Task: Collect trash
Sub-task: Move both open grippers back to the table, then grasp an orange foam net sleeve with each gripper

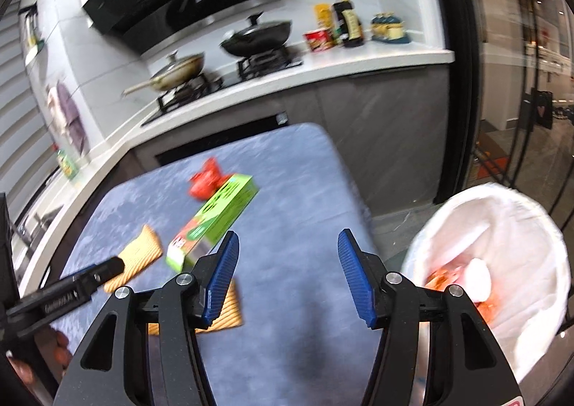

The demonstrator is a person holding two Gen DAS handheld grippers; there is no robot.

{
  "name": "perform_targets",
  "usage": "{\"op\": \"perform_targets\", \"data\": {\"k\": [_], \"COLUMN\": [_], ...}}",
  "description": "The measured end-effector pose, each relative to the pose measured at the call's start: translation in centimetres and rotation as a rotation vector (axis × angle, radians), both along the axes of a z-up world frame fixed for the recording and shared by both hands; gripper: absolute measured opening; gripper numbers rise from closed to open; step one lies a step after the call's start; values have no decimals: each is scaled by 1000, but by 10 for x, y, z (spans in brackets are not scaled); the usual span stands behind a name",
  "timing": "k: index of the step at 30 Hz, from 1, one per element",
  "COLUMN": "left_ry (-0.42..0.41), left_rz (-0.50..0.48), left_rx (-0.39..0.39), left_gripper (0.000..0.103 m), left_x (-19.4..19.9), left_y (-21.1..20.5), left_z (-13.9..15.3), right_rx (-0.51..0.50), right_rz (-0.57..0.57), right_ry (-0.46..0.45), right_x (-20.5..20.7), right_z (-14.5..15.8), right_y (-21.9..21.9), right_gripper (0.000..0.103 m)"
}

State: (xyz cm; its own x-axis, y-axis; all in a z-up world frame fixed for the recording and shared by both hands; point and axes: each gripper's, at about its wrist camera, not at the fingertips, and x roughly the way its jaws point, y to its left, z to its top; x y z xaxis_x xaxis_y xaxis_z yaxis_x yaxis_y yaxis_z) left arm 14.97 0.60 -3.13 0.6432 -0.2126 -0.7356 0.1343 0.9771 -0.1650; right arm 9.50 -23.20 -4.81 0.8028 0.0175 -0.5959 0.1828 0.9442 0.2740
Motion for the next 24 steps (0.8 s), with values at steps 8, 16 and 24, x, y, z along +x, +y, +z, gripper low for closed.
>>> {"op": "perform_targets", "data": {"k": [8, 16, 24], "left_ry": [54, 112, 110], "left_rz": [114, 135, 121], "left_rx": [2, -28, -50], "left_gripper": [68, 73, 73], "left_x": [14, 33, 53], "left_y": [68, 91, 92], "left_z": [-25, -54, -68], "right_rx": [-4, -10, -19], "right_rz": [85, 104, 127], "right_ry": [65, 120, 161], "right_x": [16, 29, 43], "right_z": [-27, -52, -69], "right_y": [54, 75, 84], "right_gripper": [56, 56, 56]}}
